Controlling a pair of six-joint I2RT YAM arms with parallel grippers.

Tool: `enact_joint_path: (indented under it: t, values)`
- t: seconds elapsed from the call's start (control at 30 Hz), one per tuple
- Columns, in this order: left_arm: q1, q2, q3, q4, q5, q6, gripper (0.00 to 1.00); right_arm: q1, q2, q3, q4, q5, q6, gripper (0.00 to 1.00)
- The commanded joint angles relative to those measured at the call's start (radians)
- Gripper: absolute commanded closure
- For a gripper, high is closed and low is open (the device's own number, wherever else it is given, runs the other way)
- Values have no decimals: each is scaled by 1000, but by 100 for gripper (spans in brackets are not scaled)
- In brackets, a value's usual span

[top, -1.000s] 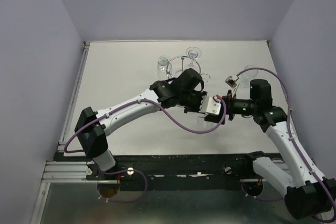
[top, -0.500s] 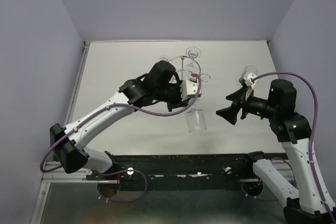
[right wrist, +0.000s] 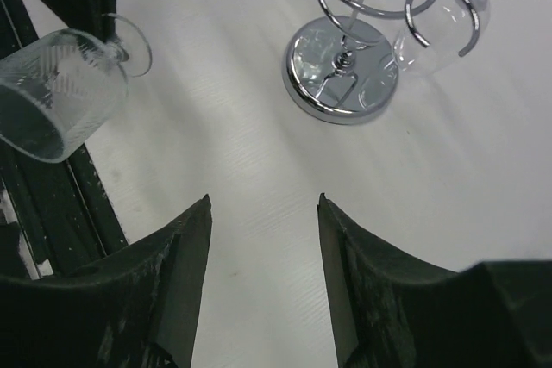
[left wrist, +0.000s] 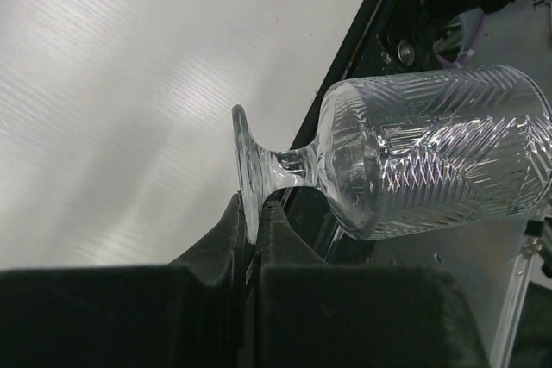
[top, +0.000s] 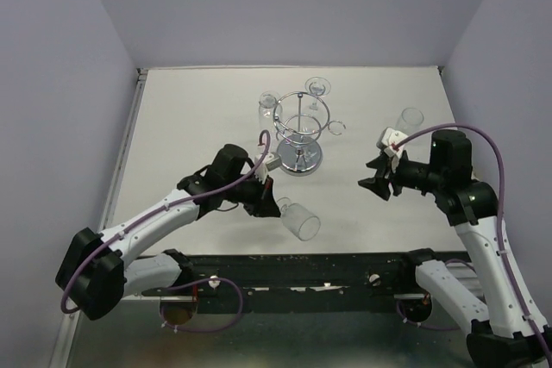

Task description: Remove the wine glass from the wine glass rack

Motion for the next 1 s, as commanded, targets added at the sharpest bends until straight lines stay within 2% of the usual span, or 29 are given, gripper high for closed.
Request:
enact_joint_path:
  t: [0.0,0.13,0.3,0.5,0.7,0.83,0.97]
  values:
    - [54,63,-56,306,150,-210,100,32,8,-48,-81,-95,-96,41]
    - [112,144,-93,434,193,-277,100,101,42,-110,-29,-57,-99,41]
    - [138,181,-159,556,178,-322,100,242,126,-145,147,16,20,41]
    - [152,172,-187,539,172,-321,100,430,234,-159,354,75,167,46]
    - [178,131,-243,574,144,-344,100,475,300,-160,433,145,237,48]
    - [204,103,-274,587,156,-354,100,542,301,-174,468,254,221,55]
    - [206,86,-282,608,155,-365,100,598,304,-193,536,314,218,54]
